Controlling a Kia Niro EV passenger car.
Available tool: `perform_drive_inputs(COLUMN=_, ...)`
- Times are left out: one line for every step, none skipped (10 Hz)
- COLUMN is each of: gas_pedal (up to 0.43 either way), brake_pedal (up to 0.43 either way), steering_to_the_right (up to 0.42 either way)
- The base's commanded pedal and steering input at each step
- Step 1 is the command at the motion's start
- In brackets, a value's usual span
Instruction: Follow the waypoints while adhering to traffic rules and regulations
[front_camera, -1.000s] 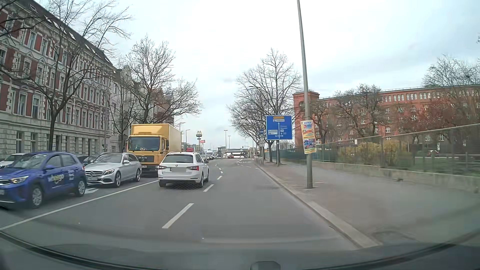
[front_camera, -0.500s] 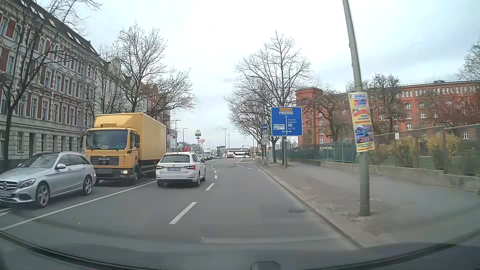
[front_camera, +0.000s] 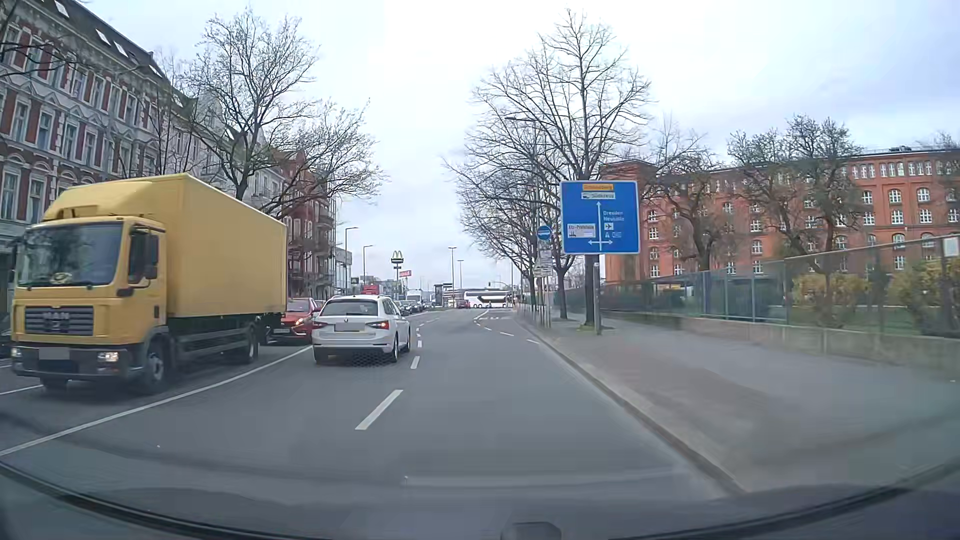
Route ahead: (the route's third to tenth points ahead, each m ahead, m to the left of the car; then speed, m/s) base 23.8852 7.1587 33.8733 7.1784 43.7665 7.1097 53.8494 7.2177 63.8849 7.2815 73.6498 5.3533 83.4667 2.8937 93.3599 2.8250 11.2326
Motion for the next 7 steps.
perform_drive_inputs(gas_pedal=0.098, brake_pedal=0.0, steering_to_the_right=-0.011)
perform_drive_inputs(gas_pedal=0.098, brake_pedal=0.0, steering_to_the_right=-0.012)
perform_drive_inputs(gas_pedal=0.098, brake_pedal=0.0, steering_to_the_right=-0.012)
perform_drive_inputs(gas_pedal=0.098, brake_pedal=0.0, steering_to_the_right=-0.013)
perform_drive_inputs(gas_pedal=0.098, brake_pedal=0.0, steering_to_the_right=-0.016)
perform_drive_inputs(gas_pedal=0.098, brake_pedal=0.0, steering_to_the_right=-0.019)
perform_drive_inputs(gas_pedal=0.098, brake_pedal=0.0, steering_to_the_right=-0.022)
